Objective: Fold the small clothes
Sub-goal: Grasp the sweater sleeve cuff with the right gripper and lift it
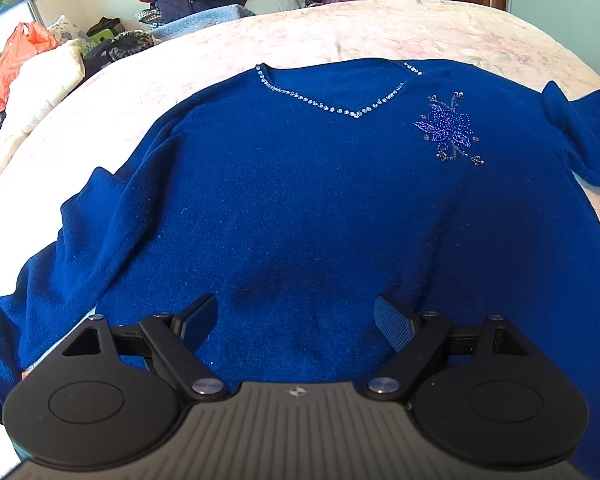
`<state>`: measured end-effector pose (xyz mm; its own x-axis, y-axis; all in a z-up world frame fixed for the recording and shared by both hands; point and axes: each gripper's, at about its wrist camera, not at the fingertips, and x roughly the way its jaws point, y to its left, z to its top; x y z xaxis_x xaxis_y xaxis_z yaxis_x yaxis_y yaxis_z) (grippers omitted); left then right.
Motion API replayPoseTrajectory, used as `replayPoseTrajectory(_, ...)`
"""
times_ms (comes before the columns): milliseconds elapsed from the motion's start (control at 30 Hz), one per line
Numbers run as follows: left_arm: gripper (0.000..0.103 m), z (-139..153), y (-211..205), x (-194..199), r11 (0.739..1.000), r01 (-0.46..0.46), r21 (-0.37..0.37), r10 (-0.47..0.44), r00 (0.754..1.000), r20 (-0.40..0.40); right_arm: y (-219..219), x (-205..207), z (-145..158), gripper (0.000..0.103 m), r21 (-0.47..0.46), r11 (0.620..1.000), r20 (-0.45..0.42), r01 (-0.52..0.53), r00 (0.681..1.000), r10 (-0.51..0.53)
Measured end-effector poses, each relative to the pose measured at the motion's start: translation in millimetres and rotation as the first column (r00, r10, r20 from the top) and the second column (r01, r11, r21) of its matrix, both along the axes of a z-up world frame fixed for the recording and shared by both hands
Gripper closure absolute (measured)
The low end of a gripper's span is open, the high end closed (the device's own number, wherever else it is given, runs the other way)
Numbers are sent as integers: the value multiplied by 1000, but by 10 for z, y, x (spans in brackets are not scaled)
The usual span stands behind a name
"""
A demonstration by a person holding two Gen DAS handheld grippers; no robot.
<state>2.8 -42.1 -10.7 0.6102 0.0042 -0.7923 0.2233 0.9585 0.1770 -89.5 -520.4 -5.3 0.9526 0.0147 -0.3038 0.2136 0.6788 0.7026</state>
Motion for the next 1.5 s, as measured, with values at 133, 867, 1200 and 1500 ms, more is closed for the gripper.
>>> replayPoseTrajectory(133,17,4,27,11,1000,-10,-6,10,1000,-3,-348,-330,32,97,257,966,165,-18,986,-26)
replayPoseTrajectory(867,17,-22,19,39,1000,-12,-6,12,1000,-20,-116,-412,-500,50,-150,833,-97,532,831,-548)
replayPoseTrajectory(1200,17,-37,44,48,1000,-18,-3,18,1000,-18,-47,69,-1280,45,228,829,-78,510,859,-506)
replayPoseTrajectory(1500,17,-30,58,32,1000,-7,-10,7,1000,-19,-479,537,-1444,92,293,743,-94,601,792,-604)
